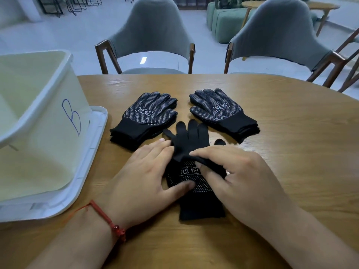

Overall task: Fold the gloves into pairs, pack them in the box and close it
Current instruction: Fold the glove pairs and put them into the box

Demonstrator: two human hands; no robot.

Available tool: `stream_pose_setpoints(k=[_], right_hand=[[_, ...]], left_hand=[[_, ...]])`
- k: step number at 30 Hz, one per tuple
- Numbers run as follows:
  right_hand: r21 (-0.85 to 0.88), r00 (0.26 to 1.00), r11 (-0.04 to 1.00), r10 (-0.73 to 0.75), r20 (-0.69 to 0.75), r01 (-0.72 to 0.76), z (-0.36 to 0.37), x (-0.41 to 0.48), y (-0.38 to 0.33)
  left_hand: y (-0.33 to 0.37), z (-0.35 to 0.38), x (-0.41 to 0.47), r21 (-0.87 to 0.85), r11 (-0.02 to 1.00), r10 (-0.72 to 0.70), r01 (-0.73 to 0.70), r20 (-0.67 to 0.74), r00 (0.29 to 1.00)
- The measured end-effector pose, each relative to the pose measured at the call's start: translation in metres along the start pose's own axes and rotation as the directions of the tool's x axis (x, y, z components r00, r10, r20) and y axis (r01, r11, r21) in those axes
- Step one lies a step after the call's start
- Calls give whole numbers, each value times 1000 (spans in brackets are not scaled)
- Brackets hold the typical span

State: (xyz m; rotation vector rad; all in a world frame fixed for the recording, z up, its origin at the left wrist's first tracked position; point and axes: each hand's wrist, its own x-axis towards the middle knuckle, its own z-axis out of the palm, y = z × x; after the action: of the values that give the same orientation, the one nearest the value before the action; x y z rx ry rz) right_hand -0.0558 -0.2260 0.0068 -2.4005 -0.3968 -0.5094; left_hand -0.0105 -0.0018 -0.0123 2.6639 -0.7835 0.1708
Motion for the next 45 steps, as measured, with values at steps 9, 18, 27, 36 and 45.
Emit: stream_pose_setpoints(k=[9,18,27,36,45], right_hand=[[71,980,996,30,198,-45,-7,0,7],[87,994,995,-66,87,58,-8,-5,-1],[134,975,991,-1,221,-29,-14,-5,-6],[133,960,991,-14,279,-24,-15,-6,-8],[37,882,999,-8,471,-10,-25,-6,-9]], left_hand=[[-8,-4,-2,-102,994,-28,28,-4,1000],[-5,-7,-4,-108,993,-43,43,-1,999],[-4,-8,-5,-89,993,-75,77,30,997],[-2,-9,-5,-112,990,-85,87,21,996],[-7,-19,-6,-422,883,-206,206,46,977]])
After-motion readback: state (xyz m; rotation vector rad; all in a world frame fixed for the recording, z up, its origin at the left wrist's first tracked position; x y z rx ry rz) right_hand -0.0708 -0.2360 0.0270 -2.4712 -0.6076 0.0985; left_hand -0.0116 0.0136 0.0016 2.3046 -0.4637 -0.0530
